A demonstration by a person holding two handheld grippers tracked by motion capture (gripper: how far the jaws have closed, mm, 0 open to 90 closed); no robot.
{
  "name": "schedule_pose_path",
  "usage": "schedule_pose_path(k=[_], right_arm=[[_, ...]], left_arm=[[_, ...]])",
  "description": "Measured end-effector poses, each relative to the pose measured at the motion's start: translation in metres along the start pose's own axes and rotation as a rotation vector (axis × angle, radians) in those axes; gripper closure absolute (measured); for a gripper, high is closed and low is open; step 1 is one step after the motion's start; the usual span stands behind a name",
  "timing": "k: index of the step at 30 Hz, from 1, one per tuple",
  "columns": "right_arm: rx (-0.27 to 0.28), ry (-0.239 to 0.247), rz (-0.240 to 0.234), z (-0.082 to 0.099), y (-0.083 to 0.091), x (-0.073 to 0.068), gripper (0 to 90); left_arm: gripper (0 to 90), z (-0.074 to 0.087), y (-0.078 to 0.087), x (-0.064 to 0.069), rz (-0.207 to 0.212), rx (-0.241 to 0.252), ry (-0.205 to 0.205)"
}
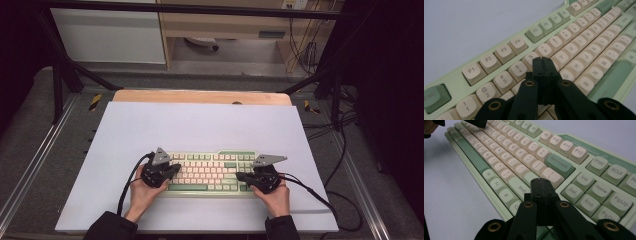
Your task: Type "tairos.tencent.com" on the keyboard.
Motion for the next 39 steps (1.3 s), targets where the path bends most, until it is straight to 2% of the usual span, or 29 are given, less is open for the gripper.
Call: schedule_pose_path(k=[16, 27, 39], right_arm=[[-0.001, 0.008, 0.004, 0.001, -0.001, 0.0, 90.0], [0.001, -0.001, 0.001, 0.0, 0.0, -0.002, 90.0], [0.015, -0.011, -0.008, -0.003, 0.003, -0.004, 90.0]], left_arm=[[89.8, 0.003, -0.002, -0.001, -0.002, -0.005, -0.001], [89.8, 0.003, 0.011, 0.004, 0.011, 0.019, -0.016], [89.9, 0.01, 0.024, 0.004, 0.008, 0.026, -0.011]])
Point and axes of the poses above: each handheld gripper's, and its own axes: y roughly backward along the jaws, z roughly out of its underside, x roughly to its right, the point moved 6 cm from there along -y, roughly forward along the jaws, and after that the axes turned 13 degrees about z, right-handed, at the moved point
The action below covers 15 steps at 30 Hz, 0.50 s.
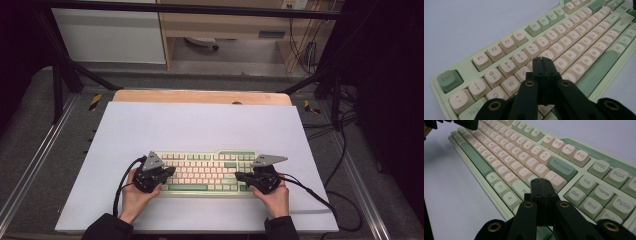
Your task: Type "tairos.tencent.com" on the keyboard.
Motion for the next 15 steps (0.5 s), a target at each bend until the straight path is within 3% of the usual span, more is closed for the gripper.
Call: schedule_pose_path(k=[15], right_arm=[[0.002, 0.022, -0.015, -0.011, -0.008, -0.015, 90.0]], left_arm=[[89.8, 0.011, 0.016, -0.003, -0.005, 0.017, 0.014]])
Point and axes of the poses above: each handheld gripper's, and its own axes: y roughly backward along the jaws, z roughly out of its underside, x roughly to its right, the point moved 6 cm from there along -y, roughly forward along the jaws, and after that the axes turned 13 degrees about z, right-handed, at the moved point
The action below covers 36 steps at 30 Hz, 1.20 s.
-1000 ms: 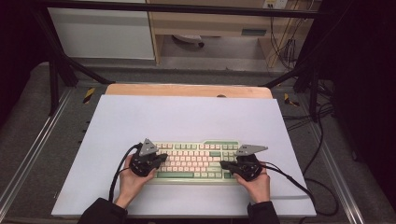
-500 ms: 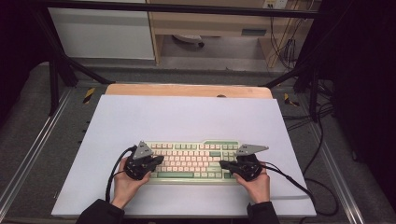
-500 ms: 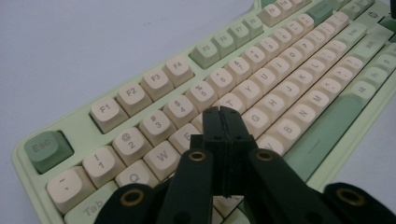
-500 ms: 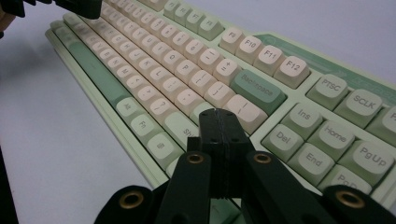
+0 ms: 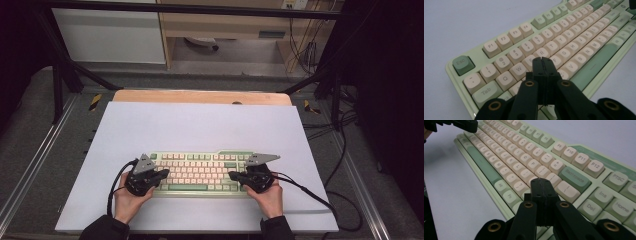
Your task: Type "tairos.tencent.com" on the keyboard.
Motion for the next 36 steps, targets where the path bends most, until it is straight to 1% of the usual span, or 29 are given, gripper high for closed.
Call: schedule_pose_path(k=[6, 13, 17, 18, 19, 21, 25, 29, 32, 36], right_arm=[[-0.006, 0.013, -0.011, -0.006, -0.008, -0.01, 90.0], [0.006, 0.015, -0.024, -0.015, -0.017, -0.019, 90.0], [0.003, 0.012, -0.024, -0.019, -0.022, -0.023, 90.0], [0.001, 0.014, -0.017, -0.02, -0.024, -0.024, 90.0], [0.014, 0.013, -0.019, -0.022, -0.026, -0.026, 90.0], [0.016, 0.004, -0.024, -0.023, -0.027, -0.027, 90.0], [0.008, 0.0, -0.019, -0.026, -0.033, -0.028, 90.0], [0.003, 0.003, -0.017, -0.028, -0.04, -0.03, 90.0], [0.003, -0.012, -0.025, -0.031, -0.045, -0.032, 90.0], [-0.002, -0.007, -0.02, -0.033, -0.052, -0.033, 90.0]], left_arm=[[89.8, 0.005, 0.006, -0.002, -0.005, 0.001, 0.004], [89.8, 0.01, 0.012, -0.005, -0.008, 0.003, 0.008], [89.8, 0.013, 0.015, -0.007, -0.013, 0.004, 0.01], [89.8, 0.013, 0.016, -0.007, -0.014, 0.004, 0.012], [89.8, 0.014, 0.016, -0.008, -0.015, 0.005, 0.012], [89.8, 0.015, 0.017, -0.009, -0.016, 0.006, 0.016], [89.9, 0.015, 0.017, -0.008, -0.012, 0.007, 0.015], [89.8, 0.015, 0.018, -0.008, -0.011, 0.009, 0.017], [89.8, 0.015, 0.018, -0.009, -0.012, 0.012, 0.018], [89.8, 0.015, 0.018, -0.009, -0.009, 0.013, 0.018]])
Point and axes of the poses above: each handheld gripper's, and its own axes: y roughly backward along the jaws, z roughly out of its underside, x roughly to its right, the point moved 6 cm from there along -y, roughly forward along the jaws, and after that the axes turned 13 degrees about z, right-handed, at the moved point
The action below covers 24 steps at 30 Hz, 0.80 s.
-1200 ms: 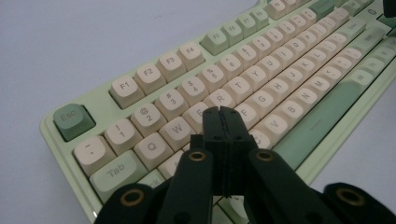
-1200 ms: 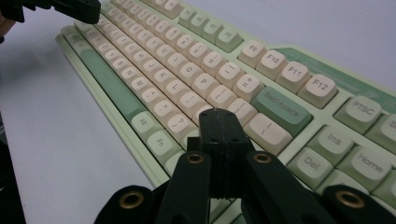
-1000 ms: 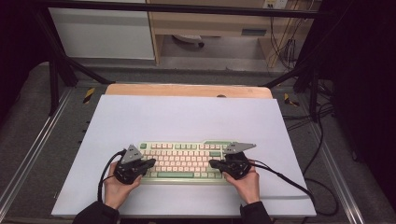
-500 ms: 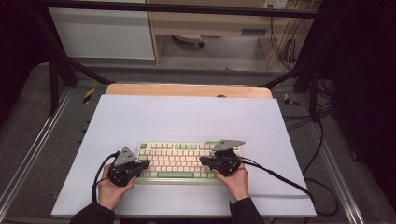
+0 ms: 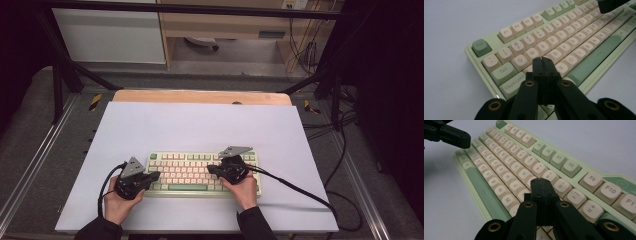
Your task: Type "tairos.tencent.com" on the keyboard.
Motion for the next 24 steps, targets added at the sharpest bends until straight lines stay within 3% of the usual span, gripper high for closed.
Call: schedule_pose_path(k=[10, 24], right_arm=[[-0.014, 0.006, 0.003, -0.005, -0.013, -0.005, 90.0], [-0.037, 0.017, 0.032, -0.002, -0.017, -0.001, 90.0]], left_arm=[[89.8, 0.0, 0.0, 0.0, 0.0, 0.002, -0.002], [89.8, 0.0, 0.0, 0.0, 0.003, -0.001, -0.003]])
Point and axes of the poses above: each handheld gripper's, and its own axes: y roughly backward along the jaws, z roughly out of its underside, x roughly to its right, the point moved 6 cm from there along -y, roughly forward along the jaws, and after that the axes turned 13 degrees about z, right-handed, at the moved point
